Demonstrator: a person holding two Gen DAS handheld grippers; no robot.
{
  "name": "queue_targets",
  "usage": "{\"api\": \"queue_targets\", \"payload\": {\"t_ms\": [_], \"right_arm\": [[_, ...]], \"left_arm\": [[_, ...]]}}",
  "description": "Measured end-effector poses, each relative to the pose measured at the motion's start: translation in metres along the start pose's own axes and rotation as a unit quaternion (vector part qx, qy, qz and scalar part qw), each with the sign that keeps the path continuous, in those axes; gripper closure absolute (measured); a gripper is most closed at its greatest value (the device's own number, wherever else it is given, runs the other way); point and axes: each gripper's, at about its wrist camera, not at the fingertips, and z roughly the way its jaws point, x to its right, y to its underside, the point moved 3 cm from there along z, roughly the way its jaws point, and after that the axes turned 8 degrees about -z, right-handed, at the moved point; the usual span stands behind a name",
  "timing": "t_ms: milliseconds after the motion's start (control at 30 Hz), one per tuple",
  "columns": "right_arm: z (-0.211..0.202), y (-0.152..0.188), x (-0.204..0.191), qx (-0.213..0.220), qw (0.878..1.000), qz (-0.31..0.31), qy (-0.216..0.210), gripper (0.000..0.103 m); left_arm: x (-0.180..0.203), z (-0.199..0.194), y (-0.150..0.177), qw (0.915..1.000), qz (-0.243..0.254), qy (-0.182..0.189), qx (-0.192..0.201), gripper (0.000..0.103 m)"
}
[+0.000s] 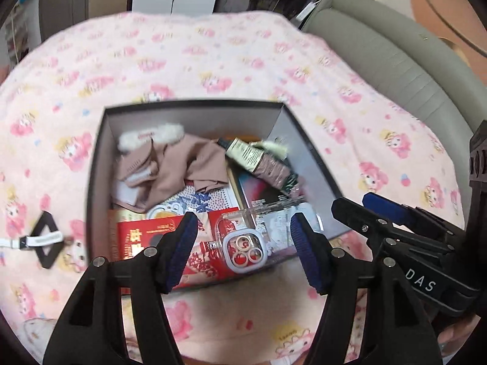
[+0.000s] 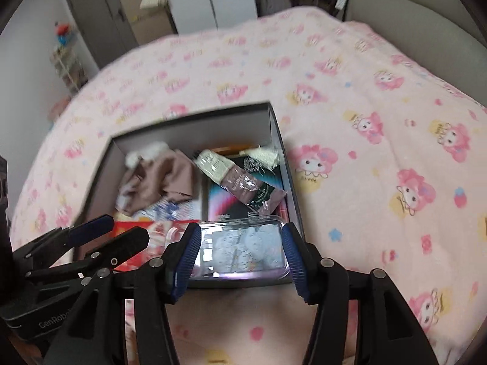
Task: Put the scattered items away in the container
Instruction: 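Withdraw the left gripper from the box toward the white-strap watch, then grasp the white-strap watch by its black face with the left gripper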
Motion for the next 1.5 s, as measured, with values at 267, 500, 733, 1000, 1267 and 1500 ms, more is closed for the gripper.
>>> {"api": "queue_targets", "payload": {"t_ms": [267, 500, 733, 1000, 1267, 1500], "right_arm": [[-0.053, 0.008, -0.029, 0.053, 0.999, -0.002, 0.002, 0.052], [-0.079, 0.021, -0.059, 0.064, 0.998, -0.015, -0.007, 0.052], [-0.094, 0.028, -0.087, 0.073, 0.997, -0.037, -0.006, 0.052], [-0.093, 0.03, -0.119, 0.068, 0.996, -0.061, -0.018, 0.052], [-0.078, 0.029, -0.159, 0.053, 0.994, -0.091, -0.031, 0.052], [-0.056, 0.025, -0.206, 0.032, 0.99, -0.129, -0.057, 0.052]], "left_arm": [[0.006, -0.051, 0.008, 0.9985, 0.046, -0.001, 0.032, 0.038], [-0.007, -0.084, 0.02, 0.9982, 0.042, 0.003, 0.042, 0.038], [-0.025, -0.104, 0.029, 0.9981, 0.032, -0.002, 0.052, 0.038], [-0.057, -0.118, 0.038, 0.9983, 0.006, -0.01, 0.056, 0.038], [-0.101, -0.127, 0.046, 0.9972, -0.03, -0.037, 0.058, 0.039], [-0.151, -0.137, 0.053, 0.9933, -0.075, -0.063, 0.062, 0.039]]}}
